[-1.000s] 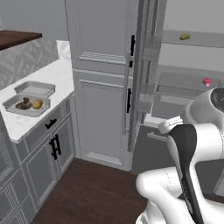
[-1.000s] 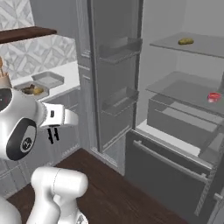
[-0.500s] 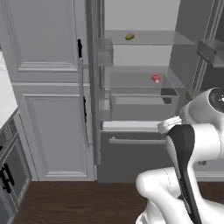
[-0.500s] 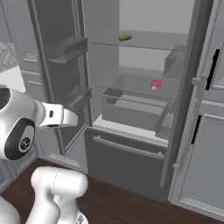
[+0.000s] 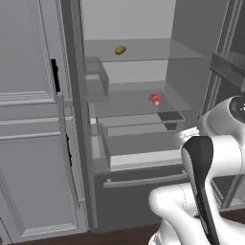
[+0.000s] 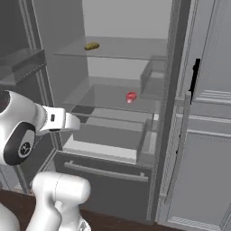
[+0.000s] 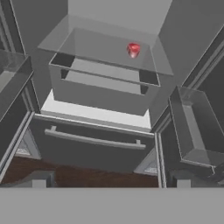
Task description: Place one potato and one steak in each tupperware on the nearby counter, to pack two identical lunches.
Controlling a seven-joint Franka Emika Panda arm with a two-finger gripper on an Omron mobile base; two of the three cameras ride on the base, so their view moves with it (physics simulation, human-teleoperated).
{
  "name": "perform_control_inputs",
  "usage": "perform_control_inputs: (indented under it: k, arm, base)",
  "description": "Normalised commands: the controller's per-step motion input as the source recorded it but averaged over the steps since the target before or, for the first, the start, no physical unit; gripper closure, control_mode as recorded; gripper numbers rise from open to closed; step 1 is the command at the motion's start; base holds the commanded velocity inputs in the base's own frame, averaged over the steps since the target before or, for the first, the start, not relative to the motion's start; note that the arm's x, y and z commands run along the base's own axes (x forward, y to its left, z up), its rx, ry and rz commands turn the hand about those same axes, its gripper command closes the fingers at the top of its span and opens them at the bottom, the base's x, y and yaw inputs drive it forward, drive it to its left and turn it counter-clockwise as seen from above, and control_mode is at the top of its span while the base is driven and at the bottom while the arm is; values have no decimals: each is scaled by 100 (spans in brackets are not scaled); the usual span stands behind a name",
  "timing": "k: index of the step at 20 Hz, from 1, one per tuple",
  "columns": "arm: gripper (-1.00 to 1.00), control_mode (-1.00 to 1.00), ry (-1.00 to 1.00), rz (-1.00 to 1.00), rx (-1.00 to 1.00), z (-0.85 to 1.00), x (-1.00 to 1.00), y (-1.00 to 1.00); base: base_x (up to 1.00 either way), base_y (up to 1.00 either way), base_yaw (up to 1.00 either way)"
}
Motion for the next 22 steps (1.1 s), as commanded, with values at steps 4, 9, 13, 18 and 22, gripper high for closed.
perform_control_inputs:
  k: [4,9,13,18,22]
  arm:
    - [-100,100,0,0,0,0,0,0]
    - [-100,100,0,0,0,0,0,0]
    - [-100,-100,0,-12,4,-41,47,0]
    - [-100,-100,0,-6,15,-55,90,-1]
    - [-100,-100,-2,0,8,-23,92,0]
  base:
    - [100,3,-31]
    - [90,25,-29]
    - [17,0,-6]
    - [0,0,0]
    - [0,0,0]
